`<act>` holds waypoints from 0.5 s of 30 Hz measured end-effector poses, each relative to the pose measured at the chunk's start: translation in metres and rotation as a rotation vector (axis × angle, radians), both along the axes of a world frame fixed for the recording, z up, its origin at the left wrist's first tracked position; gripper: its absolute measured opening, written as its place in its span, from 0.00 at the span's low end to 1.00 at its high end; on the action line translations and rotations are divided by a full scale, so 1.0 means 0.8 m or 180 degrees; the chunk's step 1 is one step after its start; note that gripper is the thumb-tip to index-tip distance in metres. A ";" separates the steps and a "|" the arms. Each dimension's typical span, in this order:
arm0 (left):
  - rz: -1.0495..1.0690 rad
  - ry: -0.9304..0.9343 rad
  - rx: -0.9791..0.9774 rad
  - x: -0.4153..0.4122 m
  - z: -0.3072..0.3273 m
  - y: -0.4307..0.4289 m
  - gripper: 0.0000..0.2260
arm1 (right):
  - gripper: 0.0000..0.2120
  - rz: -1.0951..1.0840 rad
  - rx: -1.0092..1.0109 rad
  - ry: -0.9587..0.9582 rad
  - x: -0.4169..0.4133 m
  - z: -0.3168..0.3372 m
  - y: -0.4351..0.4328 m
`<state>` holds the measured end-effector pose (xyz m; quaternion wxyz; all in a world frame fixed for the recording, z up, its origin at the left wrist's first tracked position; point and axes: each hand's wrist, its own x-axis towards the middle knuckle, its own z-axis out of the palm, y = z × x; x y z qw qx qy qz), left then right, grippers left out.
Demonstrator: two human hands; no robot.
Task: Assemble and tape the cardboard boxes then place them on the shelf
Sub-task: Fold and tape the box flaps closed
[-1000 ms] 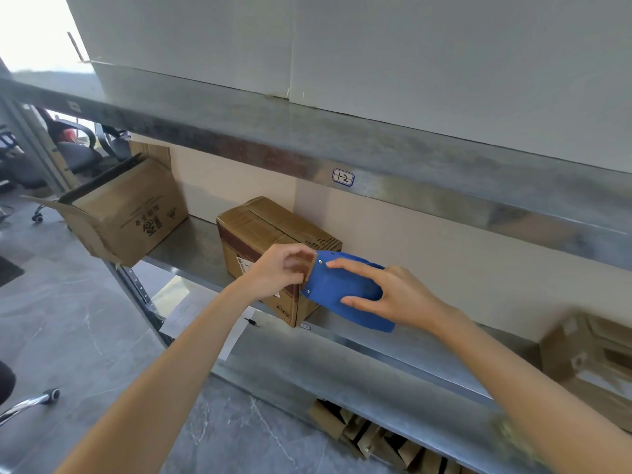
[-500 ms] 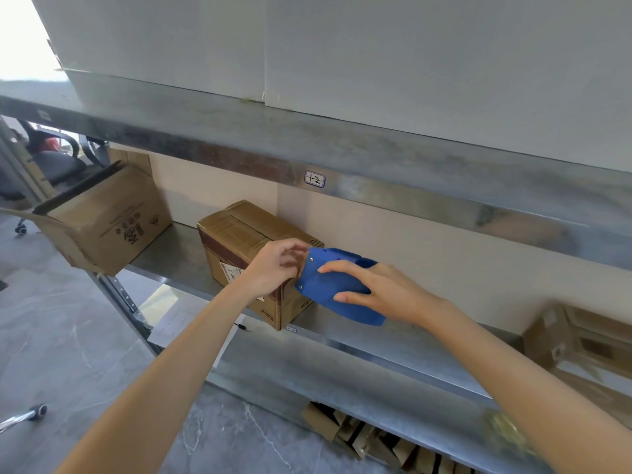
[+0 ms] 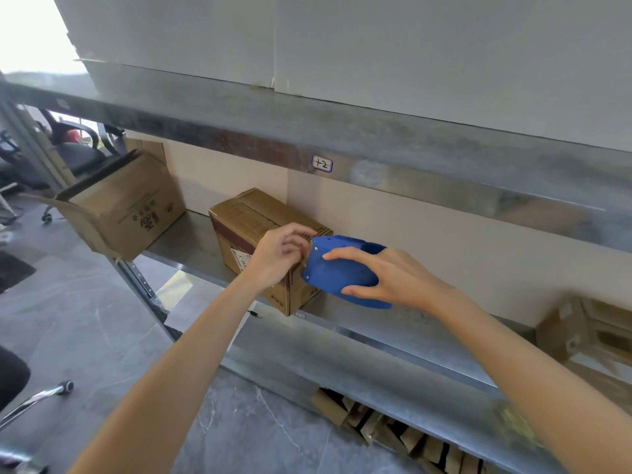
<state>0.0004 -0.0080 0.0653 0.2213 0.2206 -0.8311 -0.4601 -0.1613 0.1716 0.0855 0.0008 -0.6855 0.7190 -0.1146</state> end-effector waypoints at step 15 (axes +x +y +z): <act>0.0805 -0.0135 -0.0247 0.063 -0.035 -0.021 0.14 | 0.26 -0.0310 0.0277 0.0430 -0.025 -0.013 0.018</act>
